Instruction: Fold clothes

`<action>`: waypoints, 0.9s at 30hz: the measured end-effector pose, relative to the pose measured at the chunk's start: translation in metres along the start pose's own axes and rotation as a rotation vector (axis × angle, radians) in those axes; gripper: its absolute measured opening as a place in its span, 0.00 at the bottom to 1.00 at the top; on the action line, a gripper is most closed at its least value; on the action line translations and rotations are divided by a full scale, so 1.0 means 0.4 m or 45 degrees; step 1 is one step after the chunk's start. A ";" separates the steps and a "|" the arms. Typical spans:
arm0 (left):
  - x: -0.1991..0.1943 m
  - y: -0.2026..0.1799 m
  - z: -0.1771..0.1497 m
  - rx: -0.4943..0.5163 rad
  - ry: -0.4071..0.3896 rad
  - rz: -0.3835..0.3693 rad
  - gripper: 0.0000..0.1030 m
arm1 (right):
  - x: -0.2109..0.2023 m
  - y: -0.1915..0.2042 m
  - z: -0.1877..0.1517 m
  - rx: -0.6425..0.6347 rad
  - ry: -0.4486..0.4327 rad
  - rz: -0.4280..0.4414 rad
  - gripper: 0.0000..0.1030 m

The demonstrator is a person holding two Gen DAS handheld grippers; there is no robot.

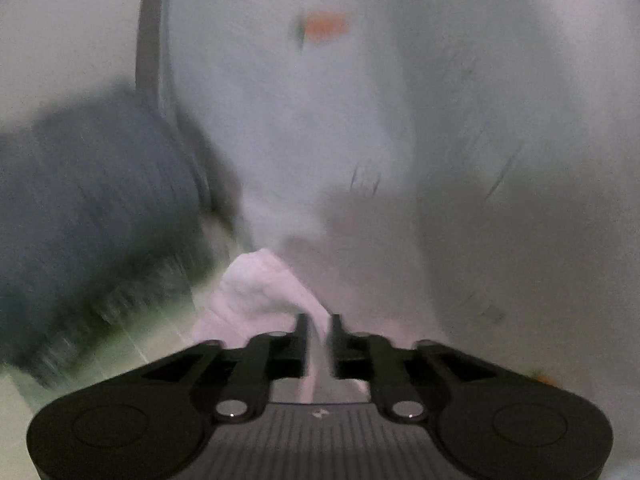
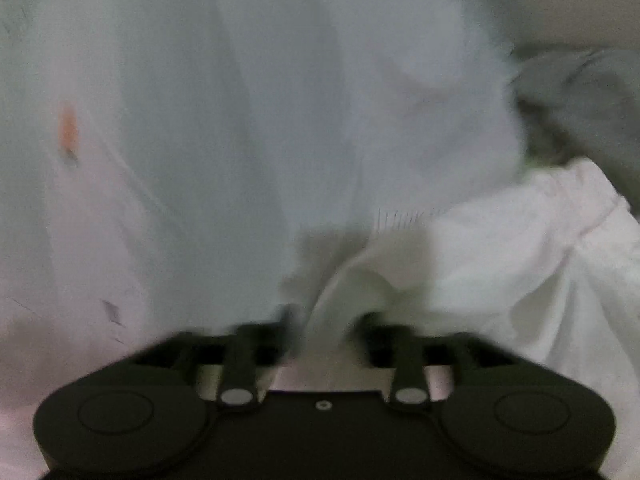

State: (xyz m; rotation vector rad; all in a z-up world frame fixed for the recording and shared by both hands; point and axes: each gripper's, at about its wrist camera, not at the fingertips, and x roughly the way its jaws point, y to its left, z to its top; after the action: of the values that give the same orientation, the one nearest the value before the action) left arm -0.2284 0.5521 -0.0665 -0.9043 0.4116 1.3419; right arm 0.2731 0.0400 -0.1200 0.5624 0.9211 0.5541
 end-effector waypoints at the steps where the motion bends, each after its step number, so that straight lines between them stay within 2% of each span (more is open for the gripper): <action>1: 0.030 0.004 -0.015 -0.039 0.060 -0.012 0.45 | 0.041 0.006 -0.004 -0.019 0.032 -0.026 0.99; 2: 0.045 0.014 -0.041 -0.057 0.083 -0.041 0.54 | 0.050 0.009 -0.020 -0.050 0.031 -0.040 1.00; 3: 0.048 0.021 -0.066 -0.046 0.084 -0.047 0.74 | 0.043 0.009 -0.044 -0.102 0.009 -0.037 1.00; 4: 0.046 0.029 -0.096 -0.008 0.082 -0.020 0.87 | 0.030 0.005 -0.068 -0.153 -0.005 -0.047 1.00; 8: 0.032 0.073 -0.198 0.142 0.164 0.107 0.89 | -0.071 -0.055 -0.153 -0.278 -0.029 -0.222 1.00; 10: 0.012 0.101 -0.239 0.172 0.212 0.143 0.89 | -0.138 -0.098 -0.186 -0.241 -0.083 -0.309 1.00; 13: -0.024 0.131 -0.281 0.221 0.253 0.181 0.90 | -0.239 -0.152 -0.223 -0.116 -0.159 -0.306 1.00; 17: -0.068 0.145 -0.312 0.208 0.277 0.167 0.94 | -0.326 -0.191 -0.257 -0.046 -0.192 -0.470 1.00; 21: -0.093 0.134 -0.341 0.230 0.306 0.128 0.95 | -0.331 -0.266 -0.297 0.136 -0.121 -0.441 1.00; 25: -0.127 0.103 -0.354 0.268 0.305 0.093 0.95 | -0.284 -0.298 -0.333 0.383 -0.115 -0.264 1.00; 27: -0.154 0.091 -0.359 0.274 0.293 0.063 0.95 | -0.258 -0.283 -0.344 0.422 -0.100 -0.195 1.00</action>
State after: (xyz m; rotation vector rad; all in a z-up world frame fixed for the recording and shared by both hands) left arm -0.2433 0.4020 -0.1213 -0.8751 0.7461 1.2146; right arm 0.1282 -0.0811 -0.2025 0.7983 0.9784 0.2395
